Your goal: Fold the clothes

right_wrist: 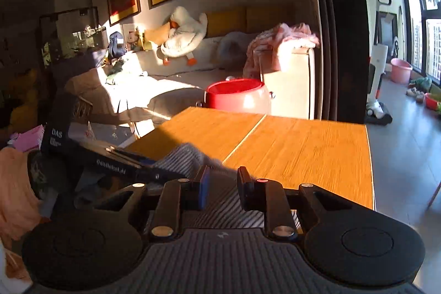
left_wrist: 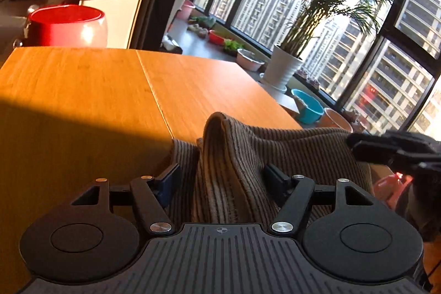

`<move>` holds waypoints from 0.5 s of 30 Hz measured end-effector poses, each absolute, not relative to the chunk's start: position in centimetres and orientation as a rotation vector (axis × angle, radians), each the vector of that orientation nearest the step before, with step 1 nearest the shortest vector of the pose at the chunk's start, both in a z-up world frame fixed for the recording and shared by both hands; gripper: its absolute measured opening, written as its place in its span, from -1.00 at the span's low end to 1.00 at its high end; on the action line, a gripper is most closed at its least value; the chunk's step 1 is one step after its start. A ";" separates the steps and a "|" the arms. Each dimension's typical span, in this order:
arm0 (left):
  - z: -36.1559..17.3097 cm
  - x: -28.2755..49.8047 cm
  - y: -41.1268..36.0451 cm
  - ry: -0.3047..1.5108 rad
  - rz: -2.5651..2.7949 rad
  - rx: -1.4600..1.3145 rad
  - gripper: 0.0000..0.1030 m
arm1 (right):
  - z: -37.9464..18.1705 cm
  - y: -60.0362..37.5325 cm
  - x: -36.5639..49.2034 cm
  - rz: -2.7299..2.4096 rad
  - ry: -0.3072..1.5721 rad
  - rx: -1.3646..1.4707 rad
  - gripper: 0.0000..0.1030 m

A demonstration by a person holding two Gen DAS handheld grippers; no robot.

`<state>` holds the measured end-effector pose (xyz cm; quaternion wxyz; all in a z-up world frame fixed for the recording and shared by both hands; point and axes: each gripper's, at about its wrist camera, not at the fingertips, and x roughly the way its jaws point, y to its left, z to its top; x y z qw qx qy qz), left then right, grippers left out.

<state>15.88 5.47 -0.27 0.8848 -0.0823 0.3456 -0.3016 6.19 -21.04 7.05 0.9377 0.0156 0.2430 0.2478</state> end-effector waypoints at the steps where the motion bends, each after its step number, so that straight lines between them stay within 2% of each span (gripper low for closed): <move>1: -0.4 15.9 5.6 0.718 -0.612 -0.167 0.45 | 5.5 -20.7 6.8 0.454 0.538 0.028 -0.60; 3: -0.3 15.8 6.1 0.715 -0.583 -0.162 0.48 | 2.9 -21.0 8.0 0.403 0.554 0.069 -0.38; 8: 3.8 13.8 6.9 0.557 -0.548 -0.064 0.39 | 2.4 -20.6 8.9 0.392 0.532 0.074 -0.28; 13: 6.6 14.1 4.0 0.502 -0.711 0.033 0.47 | 2.3 -20.7 8.5 0.382 0.538 0.092 -0.23; 14: 6.0 14.8 3.0 0.526 -0.709 0.066 0.47 | 2.5 -20.7 8.3 0.378 0.541 0.099 -0.16; 15: 5.4 15.6 1.9 0.551 -0.706 0.100 0.44 | 2.9 -20.7 7.8 0.373 0.544 0.111 0.01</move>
